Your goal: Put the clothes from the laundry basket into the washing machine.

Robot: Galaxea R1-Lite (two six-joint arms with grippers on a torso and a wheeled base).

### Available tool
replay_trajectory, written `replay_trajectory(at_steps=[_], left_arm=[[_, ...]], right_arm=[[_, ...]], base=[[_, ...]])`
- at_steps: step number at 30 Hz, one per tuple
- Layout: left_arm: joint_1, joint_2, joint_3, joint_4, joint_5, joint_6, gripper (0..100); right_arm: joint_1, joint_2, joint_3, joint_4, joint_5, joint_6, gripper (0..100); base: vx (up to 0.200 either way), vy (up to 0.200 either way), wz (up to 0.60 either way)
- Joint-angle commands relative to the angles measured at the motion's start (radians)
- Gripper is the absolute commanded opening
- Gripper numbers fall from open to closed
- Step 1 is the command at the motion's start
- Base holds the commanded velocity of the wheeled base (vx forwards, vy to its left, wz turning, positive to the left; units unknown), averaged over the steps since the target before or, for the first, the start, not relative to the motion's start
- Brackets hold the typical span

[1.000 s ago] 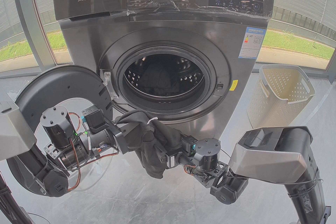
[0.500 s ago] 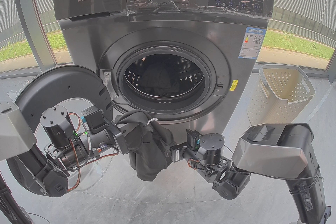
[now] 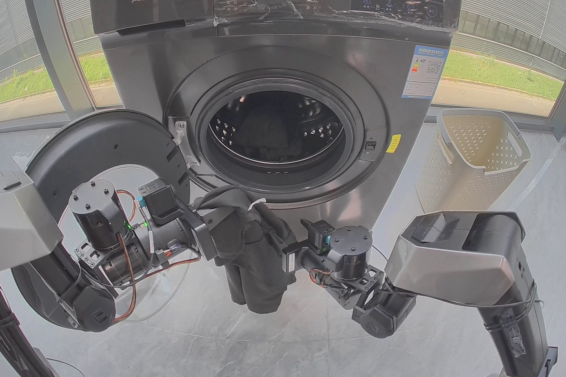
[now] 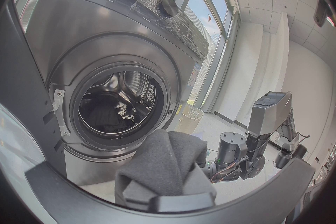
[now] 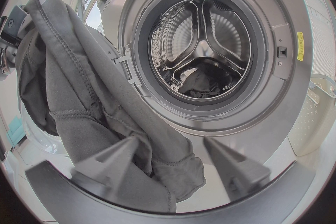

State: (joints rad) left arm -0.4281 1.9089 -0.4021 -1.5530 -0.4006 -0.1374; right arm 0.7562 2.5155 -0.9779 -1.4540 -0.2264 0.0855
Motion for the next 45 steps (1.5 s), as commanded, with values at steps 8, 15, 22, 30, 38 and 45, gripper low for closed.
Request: replay_trajectory(at_steps=[8,15,22,30,38,45], left_arm=[[0.000,0.009,0.003,-0.004,-0.001,-0.001,0],[0.009,0.009,-0.004,-0.004,-0.001,-0.001,0],[0.000,0.009,-0.004,-0.004,0.000,0.001,0],[-0.001,0.002,-0.003,-0.004,0.000,-0.001,0],[-0.008,-0.001,0.000,-0.004,-0.001,-0.001,0],[-0.008,-0.004,0.003,-0.004,-0.006,0.001,0]], right_arm=[[-0.009,-0.026,-0.015,-0.011,-0.001,0.005,0],[-0.018,-0.138,0.114,-0.016,-0.002,0.011,0],[-0.015,-0.090,0.163,-0.017,0.019,0.011,0],[-0.011,-0.040,0.097,-0.005,0.044,0.002,100],[-0.012,0.005,0.034,0.029,0.087,-0.024,100],[-0.005,0.042,-0.058,0.043,0.090,-0.030,100]], base=[[0.000,0.000,0.00],[0.000,0.000,0.00],[0.000,0.000,0.00],[0.000,0.000,0.00],[0.000,0.000,0.00],[0.000,0.000,0.00]])
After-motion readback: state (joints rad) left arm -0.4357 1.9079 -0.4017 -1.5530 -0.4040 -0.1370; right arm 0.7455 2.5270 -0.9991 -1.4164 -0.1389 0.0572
